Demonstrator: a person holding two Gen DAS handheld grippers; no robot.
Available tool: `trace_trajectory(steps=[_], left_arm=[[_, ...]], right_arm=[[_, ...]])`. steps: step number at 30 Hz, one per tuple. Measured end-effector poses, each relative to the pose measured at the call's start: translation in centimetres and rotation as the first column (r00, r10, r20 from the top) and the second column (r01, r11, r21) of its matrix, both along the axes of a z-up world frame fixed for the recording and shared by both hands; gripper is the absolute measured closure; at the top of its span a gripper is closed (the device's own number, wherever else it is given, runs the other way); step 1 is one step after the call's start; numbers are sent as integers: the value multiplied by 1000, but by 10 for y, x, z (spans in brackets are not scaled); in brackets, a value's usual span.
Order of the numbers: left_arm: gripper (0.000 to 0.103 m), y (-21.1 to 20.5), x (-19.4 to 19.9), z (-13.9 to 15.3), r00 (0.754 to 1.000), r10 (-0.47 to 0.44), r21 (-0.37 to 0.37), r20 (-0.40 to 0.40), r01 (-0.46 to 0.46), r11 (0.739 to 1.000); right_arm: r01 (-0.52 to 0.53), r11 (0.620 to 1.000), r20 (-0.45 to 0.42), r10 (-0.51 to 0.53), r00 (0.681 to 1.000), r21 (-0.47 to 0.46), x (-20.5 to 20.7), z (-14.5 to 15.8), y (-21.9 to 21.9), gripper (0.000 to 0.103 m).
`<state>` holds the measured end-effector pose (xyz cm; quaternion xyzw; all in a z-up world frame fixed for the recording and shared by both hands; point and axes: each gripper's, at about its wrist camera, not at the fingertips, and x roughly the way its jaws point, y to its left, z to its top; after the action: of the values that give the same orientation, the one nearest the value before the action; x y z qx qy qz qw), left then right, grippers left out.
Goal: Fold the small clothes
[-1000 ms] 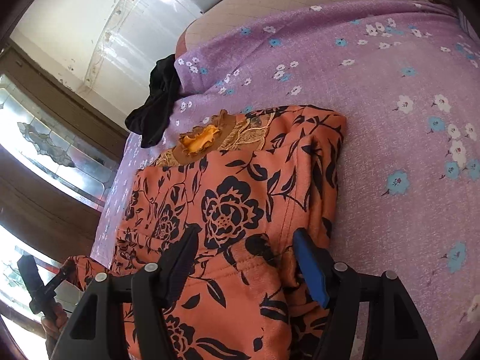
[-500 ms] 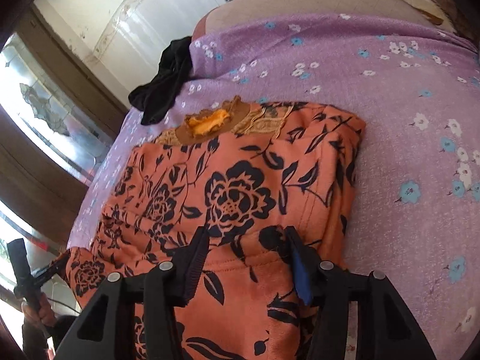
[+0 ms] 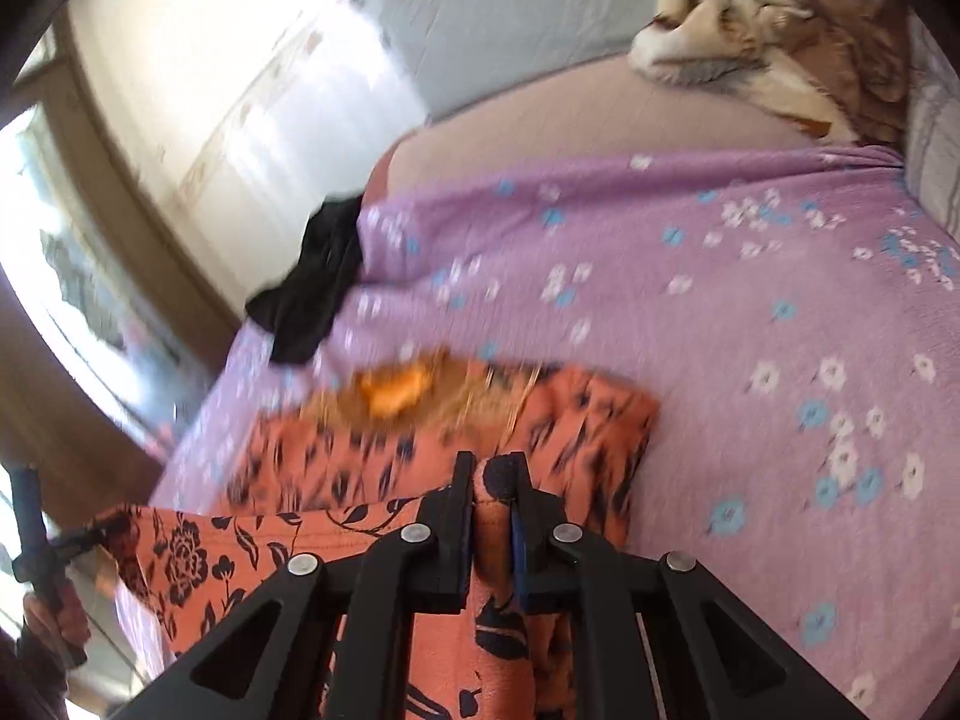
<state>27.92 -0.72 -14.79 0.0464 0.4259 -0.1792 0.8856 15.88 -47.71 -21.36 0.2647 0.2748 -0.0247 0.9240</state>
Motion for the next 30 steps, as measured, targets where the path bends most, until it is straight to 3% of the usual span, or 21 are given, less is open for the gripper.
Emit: trace_trajectory(steps=[3, 5, 8, 10, 12, 14, 15, 16, 18, 20, 22, 25, 28, 30], left_arm=[[93, -26, 64, 5, 1000, 5, 7, -14, -5, 1000], [93, -52, 113, -8, 999, 23, 39, -24, -22, 999], [89, -88, 171, -54, 995, 88, 150, -42, -81, 985], [89, -100, 196, -93, 985, 162, 258, -63, -141, 956], [84, -98, 206, -127, 970, 212, 287, -115, -171, 942], [72, -88, 192, -121, 975, 222, 220, -24, -212, 952], [61, -81, 187, -119, 971, 237, 212, -29, -226, 951], [56, -73, 182, -116, 968, 247, 194, -37, -235, 952], [55, -51, 165, -99, 961, 273, 120, -30, -268, 956], [50, -29, 143, -77, 944, 329, 101, -2, -327, 940], [42, -17, 114, -57, 934, 355, 83, 22, -356, 931], [29, -21, 63, -41, 939, 344, 75, 21, -344, 936], [29, -53, 14, -46, 960, 280, 69, -5, -279, 958], [29, -76, -8, -59, 968, 248, 77, -27, -245, 966]], right_arm=[[80, 995, 27, -81, 996, 62, 28, -3, -23, 93], [120, 991, 6, -121, 993, 55, 49, -12, -33, 93], [188, 980, -62, -184, 981, 60, 74, -36, -45, 93], [215, 974, -123, -204, 971, 78, 82, -55, -54, 89], [216, 966, -192, -187, 963, 139, 83, -74, -67, 89], [238, 948, -197, -197, 960, 213, 76, -80, -82, 85], [277, 932, -171, -241, 955, 234, 66, -76, -91, 84], [311, 919, -143, -283, 948, 242, 56, -72, -100, 83], [357, 898, -93, -345, 934, 258, 37, -59, -110, 78], [358, 896, -44, -359, 932, 264, 24, -43, -111, 73], [309, 923, -17, -314, 949, 228, 20, -25, -96, 73], [183, 971, -28, -181, 983, 155, 24, -7, -52, 73], [33, 995, -109, -23, 994, 90, 34, -6, 3, 73], [-24, 995, -148, 38, 988, 94, 34, -11, 32, 73]])
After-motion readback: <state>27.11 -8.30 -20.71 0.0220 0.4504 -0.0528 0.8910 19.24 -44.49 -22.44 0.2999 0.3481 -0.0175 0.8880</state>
